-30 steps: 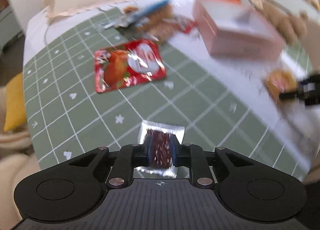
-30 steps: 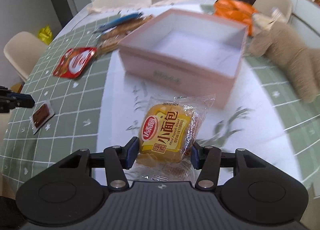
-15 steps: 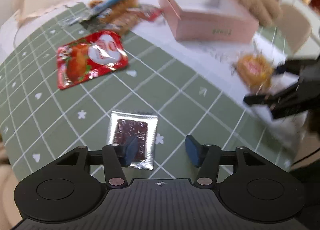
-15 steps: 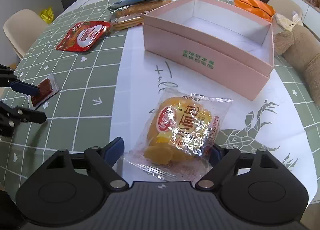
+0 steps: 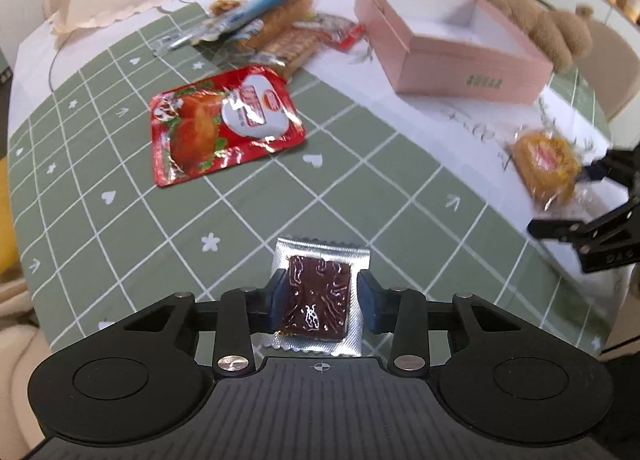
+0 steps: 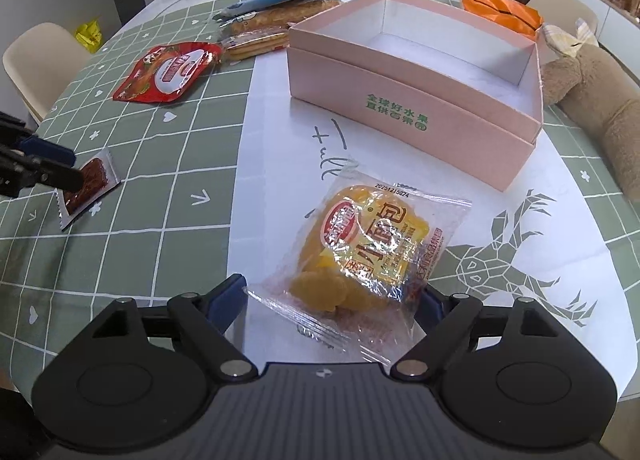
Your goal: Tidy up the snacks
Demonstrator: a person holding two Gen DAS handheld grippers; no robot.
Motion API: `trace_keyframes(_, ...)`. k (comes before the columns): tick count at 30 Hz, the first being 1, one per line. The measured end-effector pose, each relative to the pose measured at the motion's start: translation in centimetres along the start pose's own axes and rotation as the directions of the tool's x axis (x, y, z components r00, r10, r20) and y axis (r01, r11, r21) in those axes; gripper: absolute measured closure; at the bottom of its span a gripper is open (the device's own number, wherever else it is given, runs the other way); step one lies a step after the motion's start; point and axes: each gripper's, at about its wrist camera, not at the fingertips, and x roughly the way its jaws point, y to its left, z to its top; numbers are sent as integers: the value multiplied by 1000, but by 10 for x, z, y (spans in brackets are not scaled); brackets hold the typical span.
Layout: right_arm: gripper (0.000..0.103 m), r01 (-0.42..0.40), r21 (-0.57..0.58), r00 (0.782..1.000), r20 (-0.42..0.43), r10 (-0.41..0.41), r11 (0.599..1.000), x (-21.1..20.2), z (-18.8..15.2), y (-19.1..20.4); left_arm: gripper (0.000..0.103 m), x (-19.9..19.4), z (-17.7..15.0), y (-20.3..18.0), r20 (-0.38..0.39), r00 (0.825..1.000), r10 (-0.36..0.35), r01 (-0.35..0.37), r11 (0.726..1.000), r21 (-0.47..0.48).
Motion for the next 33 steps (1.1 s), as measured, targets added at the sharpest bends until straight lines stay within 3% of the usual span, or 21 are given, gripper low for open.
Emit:
trace_keyframes(10, 17, 5, 6, 1000, 7, -5, 1000, -1, -3, 2, 56, 10, -5, -9, -4, 1000, 27, -27, 998, 65)
trace_keyframes(12, 24, 5, 5, 1000, 19, -5, 1000, -3, -3, 2, 58, 9, -8, -10, 10, 1000, 30, -30, 998, 59)
trace_keyframes(14, 51, -6, -14, 1000, 24, 7, 1000, -7, -1, 3, 60, 8, -10, -9, 25, 999, 30, -31, 999, 41)
trace_keyframes(19, 70, -32, 8, 999, 18, 31, 999, -16, 5, -5, 60, 4, -16, -13, 44, 999, 3, -5, 999, 32)
trace_keyframes(21, 72, -30, 19, 999, 31, 30, 999, -21, 7, -11, 60, 1, -17, -15, 55, 998, -6, 5, 1000, 22)
trace_keyframes(24, 72, -27, 20, 999, 38, 26, 999, -26, 8, -18, 60, -7, -13, -14, 82, 996, -28, 29, 999, -14)
trace_keyframes(27, 70, -74, 46, 997, 8, 74, 996, -28, 11, -24, 60, -18, -7, -13, 113, 993, -37, 44, 997, -58)
trace_keyframes(28, 66, -85, 77, 996, 3, 85, 993, -29, 12, -27, 60, -22, -4, -12, 120, 992, -41, 51, 996, -75)
trace_keyframes(31, 28, -95, 202, 995, 19, 93, 975, -28, 17, -34, 60, -30, 3, -12, 138, 989, -55, 73, 989, -129)
trace_keyframes(33, 26, -91, 308, 996, 32, 85, 947, -24, 24, -40, 60, -33, 6, -15, 134, 989, -59, 78, 986, -145)
